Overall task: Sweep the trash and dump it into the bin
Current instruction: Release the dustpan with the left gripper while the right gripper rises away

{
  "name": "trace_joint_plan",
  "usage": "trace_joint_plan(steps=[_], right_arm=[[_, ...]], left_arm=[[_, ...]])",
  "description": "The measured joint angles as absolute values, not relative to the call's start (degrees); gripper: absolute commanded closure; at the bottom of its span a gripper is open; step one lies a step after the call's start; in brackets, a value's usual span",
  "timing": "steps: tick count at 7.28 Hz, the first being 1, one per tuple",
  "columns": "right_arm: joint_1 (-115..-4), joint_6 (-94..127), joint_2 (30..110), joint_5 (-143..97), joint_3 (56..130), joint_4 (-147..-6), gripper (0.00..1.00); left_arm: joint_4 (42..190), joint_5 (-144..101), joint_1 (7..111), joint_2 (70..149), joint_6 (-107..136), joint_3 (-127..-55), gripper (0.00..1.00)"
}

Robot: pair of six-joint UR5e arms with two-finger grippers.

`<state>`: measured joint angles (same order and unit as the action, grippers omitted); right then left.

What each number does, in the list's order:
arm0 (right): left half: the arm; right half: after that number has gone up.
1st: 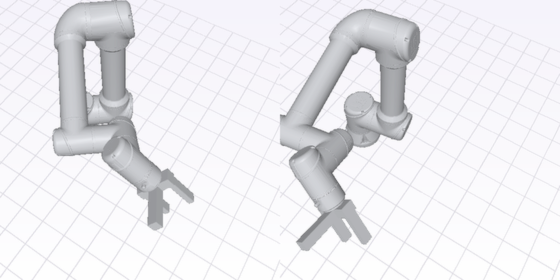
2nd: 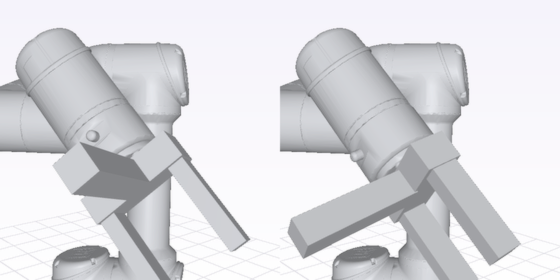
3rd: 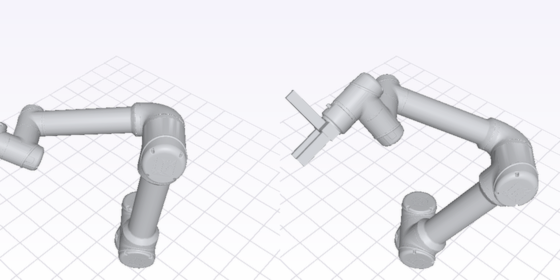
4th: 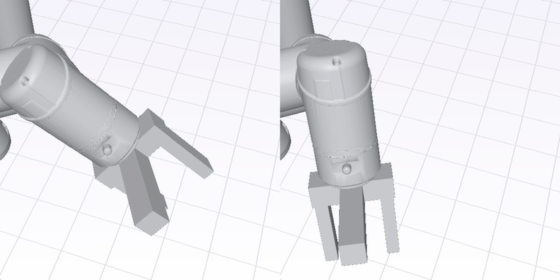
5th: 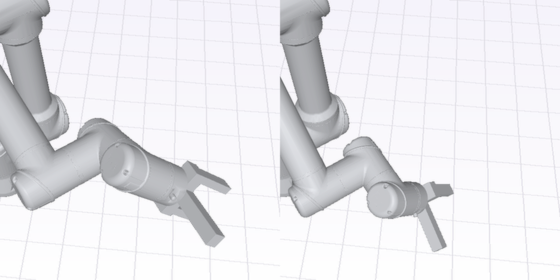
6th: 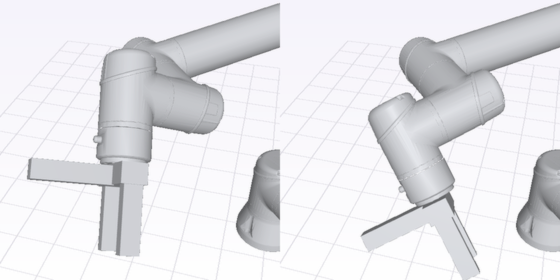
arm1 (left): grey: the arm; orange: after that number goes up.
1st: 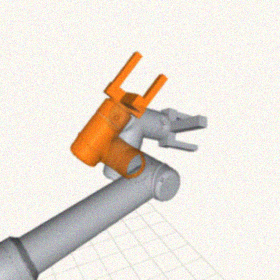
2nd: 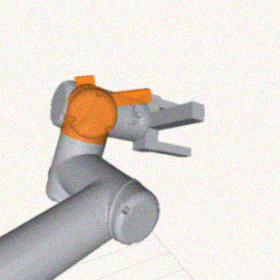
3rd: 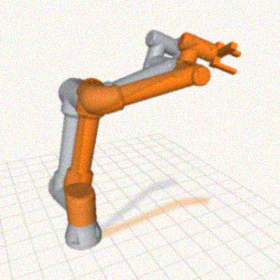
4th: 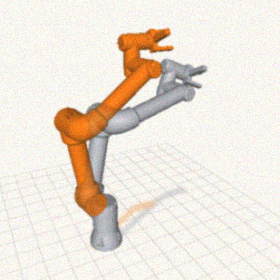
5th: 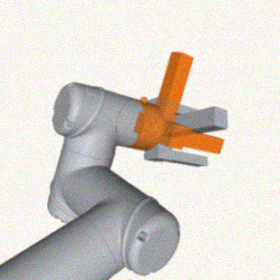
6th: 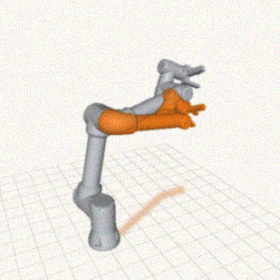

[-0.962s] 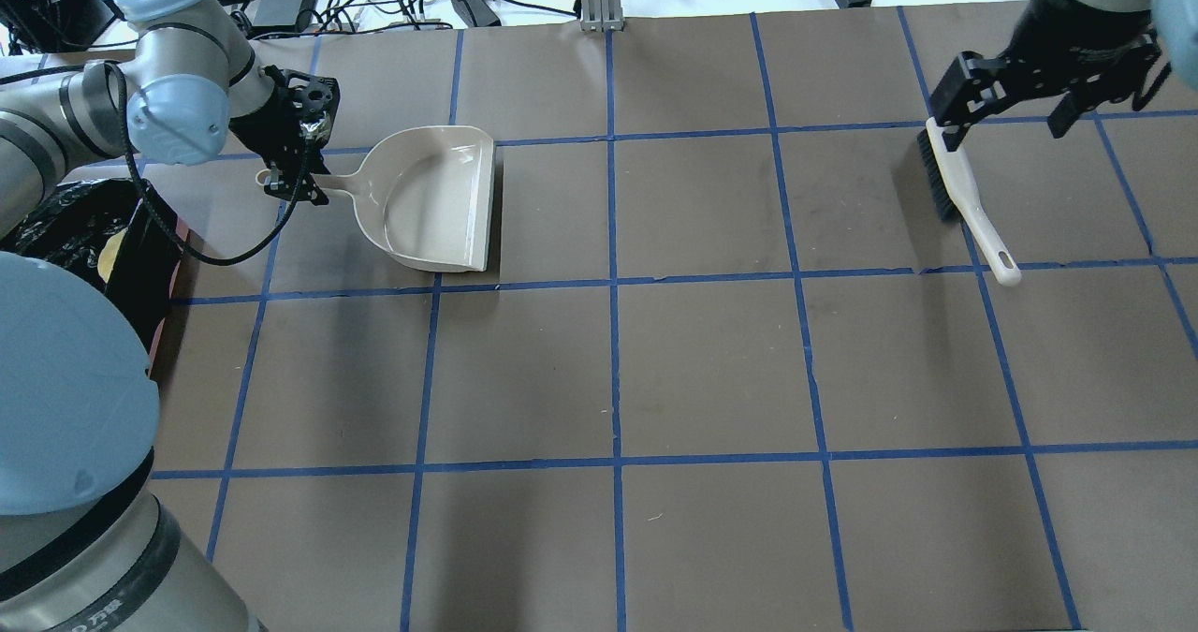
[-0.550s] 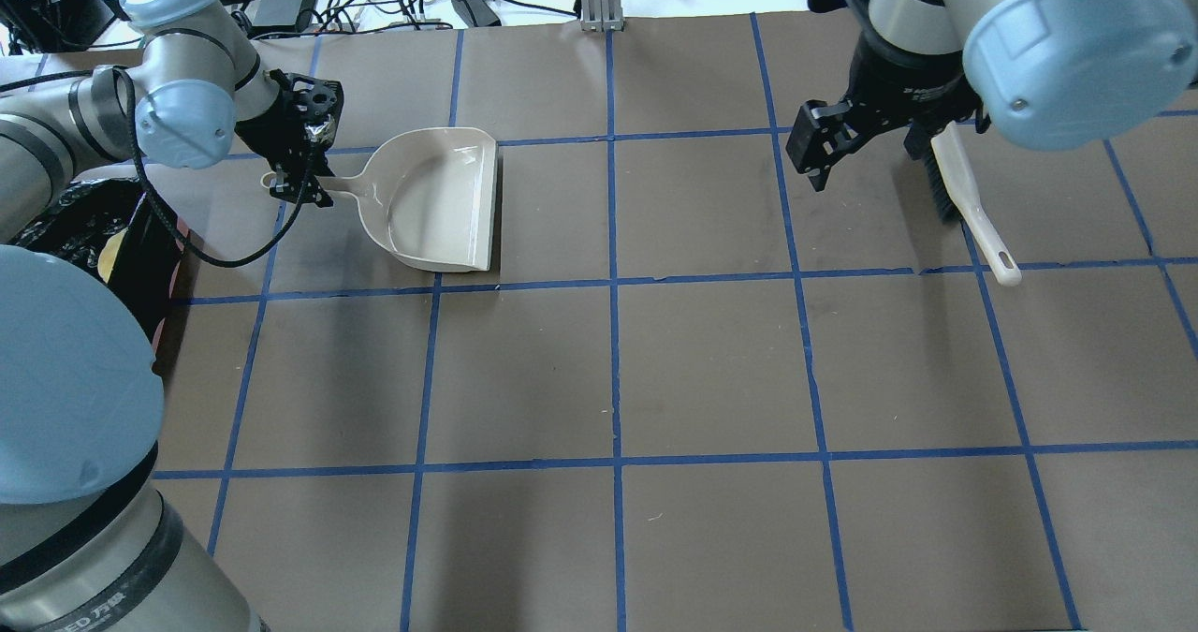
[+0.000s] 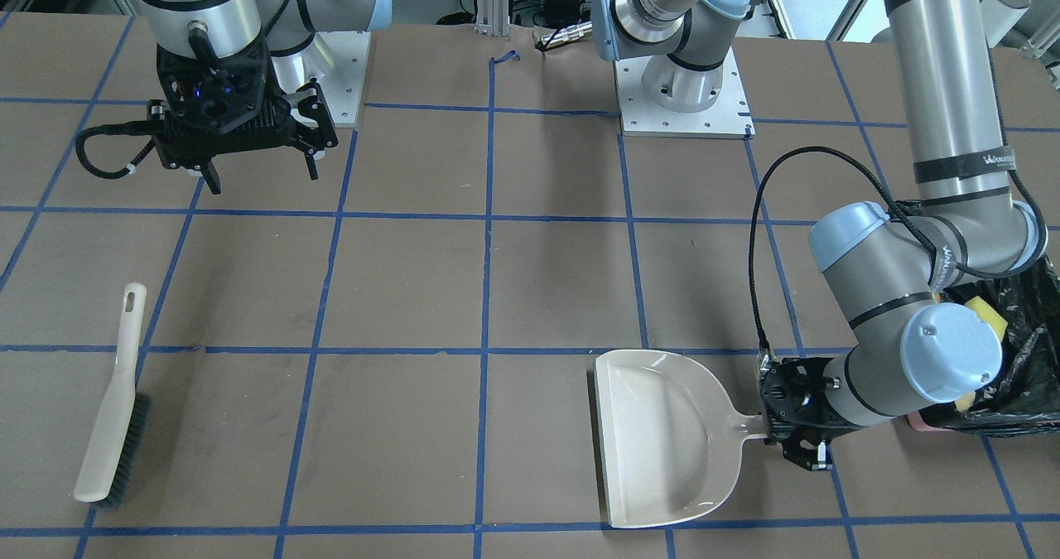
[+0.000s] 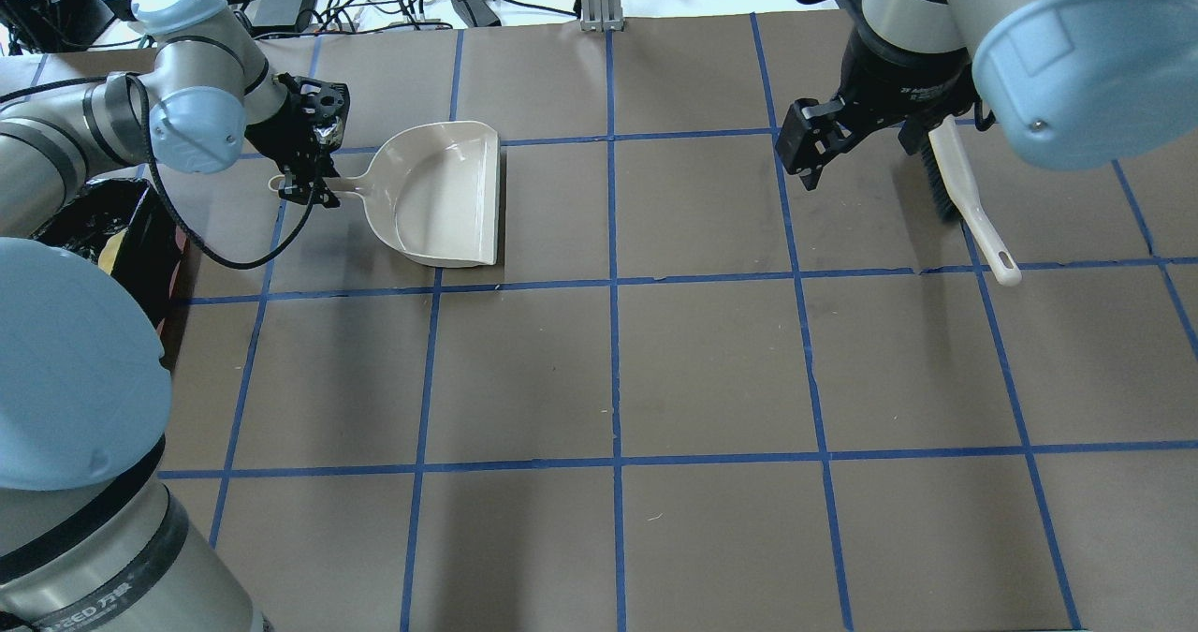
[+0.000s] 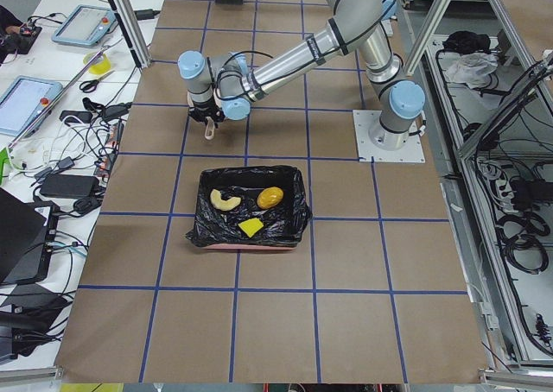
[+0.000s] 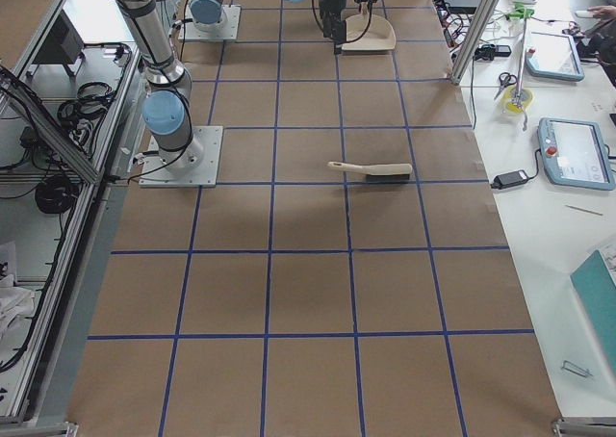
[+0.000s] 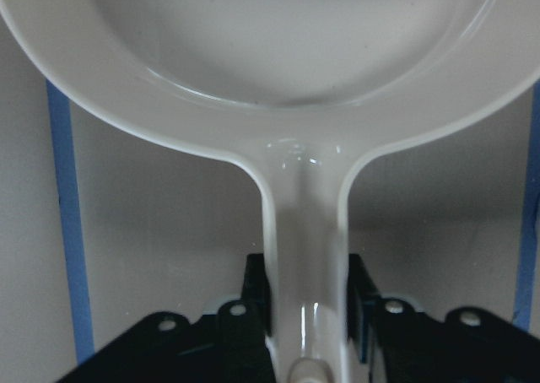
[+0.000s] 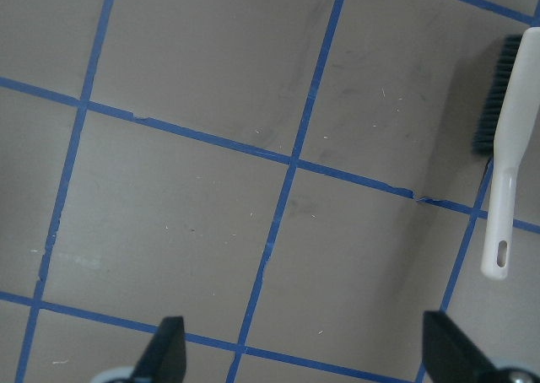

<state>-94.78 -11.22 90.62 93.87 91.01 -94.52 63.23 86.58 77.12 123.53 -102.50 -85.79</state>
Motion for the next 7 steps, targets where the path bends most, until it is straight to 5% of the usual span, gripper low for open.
trace_joint_plan(steps=[7], right_arm=[[-89.08, -4.30, 92.80, 87.27, 91.30, -91.62, 0.00]], left_arm=[[75.34, 84.62, 77.58, 116.06, -92.41, -83.71, 0.20]])
